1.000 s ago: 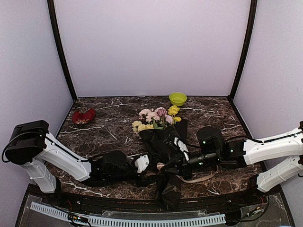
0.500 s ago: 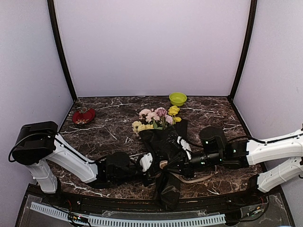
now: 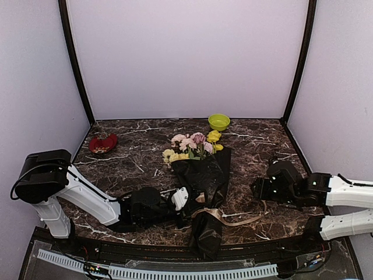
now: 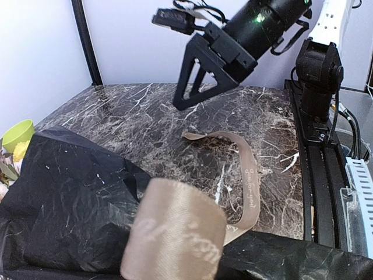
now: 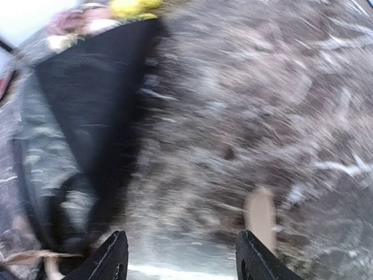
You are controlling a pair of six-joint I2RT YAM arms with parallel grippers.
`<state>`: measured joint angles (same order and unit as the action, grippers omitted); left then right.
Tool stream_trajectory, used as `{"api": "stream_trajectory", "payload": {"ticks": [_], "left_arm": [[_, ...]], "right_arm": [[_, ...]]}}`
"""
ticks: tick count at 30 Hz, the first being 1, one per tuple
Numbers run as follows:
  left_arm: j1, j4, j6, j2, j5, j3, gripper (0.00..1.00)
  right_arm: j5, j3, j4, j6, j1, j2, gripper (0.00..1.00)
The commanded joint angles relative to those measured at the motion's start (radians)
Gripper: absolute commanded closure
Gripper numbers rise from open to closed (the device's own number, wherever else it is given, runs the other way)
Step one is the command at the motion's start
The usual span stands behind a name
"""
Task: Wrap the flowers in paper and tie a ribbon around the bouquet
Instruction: Pick up the right side of the half-tied ribbon from the center of the board.
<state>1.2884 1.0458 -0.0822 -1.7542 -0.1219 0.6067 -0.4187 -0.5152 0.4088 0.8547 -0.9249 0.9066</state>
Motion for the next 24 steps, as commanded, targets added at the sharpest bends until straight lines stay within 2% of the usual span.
{"api": "stream_trajectory", "payload": {"ticks": [1,3,8,13,15,16,18,21,24], "left_arm": [[0.009,-0.011,-0.005,-0.004,-0.007,0.028,1.0],[0.011,-0.021,-0.008,-0.007,-0.006,0.034,1.0],[0.014,-0.023,-0.008,-0.009,-0.012,0.038,1.0],[0.015,-0.03,-0.008,-0.005,-0.019,0.038,1.0],[0.015,-0.033,-0.009,-0.006,-0.018,0.038,1.0],[0.015,-0.035,-0.01,-0.004,-0.019,0.038,1.0],[0.015,-0.038,-0.011,-0.003,-0.018,0.038,1.0],[0.015,-0.038,-0.011,0.0,-0.02,0.035,1.0],[0.014,-0.038,-0.011,0.004,-0.022,0.029,1.0]], "right_arm": [[-0.109,0.1,0.084,0.23,0.049,-0.01,0.36],[-0.108,0.132,0.074,0.27,0.056,0.016,0.37],[-0.031,0.143,-0.017,0.214,0.058,0.119,0.39],[0.002,0.153,-0.062,0.215,0.06,0.173,0.47],[0.029,0.173,-0.099,0.216,0.061,0.175,0.58],[0.041,0.182,-0.115,0.216,0.063,0.173,0.68],[0.056,0.195,-0.123,0.219,0.071,0.163,0.99],[0.052,0.195,-0.09,0.204,0.086,0.088,1.0],[0.012,0.157,-0.081,0.111,0.095,-0.046,1.0]]}}
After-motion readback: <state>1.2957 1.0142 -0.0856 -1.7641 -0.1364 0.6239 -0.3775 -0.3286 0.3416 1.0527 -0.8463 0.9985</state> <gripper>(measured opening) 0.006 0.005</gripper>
